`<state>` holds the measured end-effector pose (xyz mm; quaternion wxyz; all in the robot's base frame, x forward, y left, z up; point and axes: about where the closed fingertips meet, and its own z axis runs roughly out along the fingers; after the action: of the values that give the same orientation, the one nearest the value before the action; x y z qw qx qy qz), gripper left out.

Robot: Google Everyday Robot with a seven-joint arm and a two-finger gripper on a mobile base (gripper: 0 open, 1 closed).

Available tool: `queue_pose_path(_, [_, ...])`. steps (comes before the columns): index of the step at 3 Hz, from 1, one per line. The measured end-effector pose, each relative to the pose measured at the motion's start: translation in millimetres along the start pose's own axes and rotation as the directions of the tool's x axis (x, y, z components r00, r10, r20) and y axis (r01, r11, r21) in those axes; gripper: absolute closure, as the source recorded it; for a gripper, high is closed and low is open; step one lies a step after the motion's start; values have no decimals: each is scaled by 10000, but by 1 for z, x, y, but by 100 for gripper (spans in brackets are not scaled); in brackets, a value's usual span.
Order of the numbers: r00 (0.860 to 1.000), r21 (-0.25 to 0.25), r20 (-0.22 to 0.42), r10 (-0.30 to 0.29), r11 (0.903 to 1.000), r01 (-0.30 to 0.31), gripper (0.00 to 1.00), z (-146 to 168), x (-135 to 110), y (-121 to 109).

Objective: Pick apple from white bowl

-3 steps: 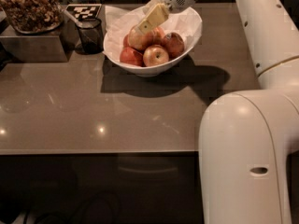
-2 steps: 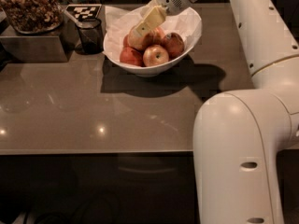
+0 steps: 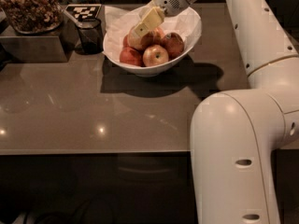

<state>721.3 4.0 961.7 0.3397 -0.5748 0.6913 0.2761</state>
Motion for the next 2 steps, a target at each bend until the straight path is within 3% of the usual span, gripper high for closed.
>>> queue_pose_path(2, [9994, 401, 54, 342, 9986, -344, 28, -3, 8, -6])
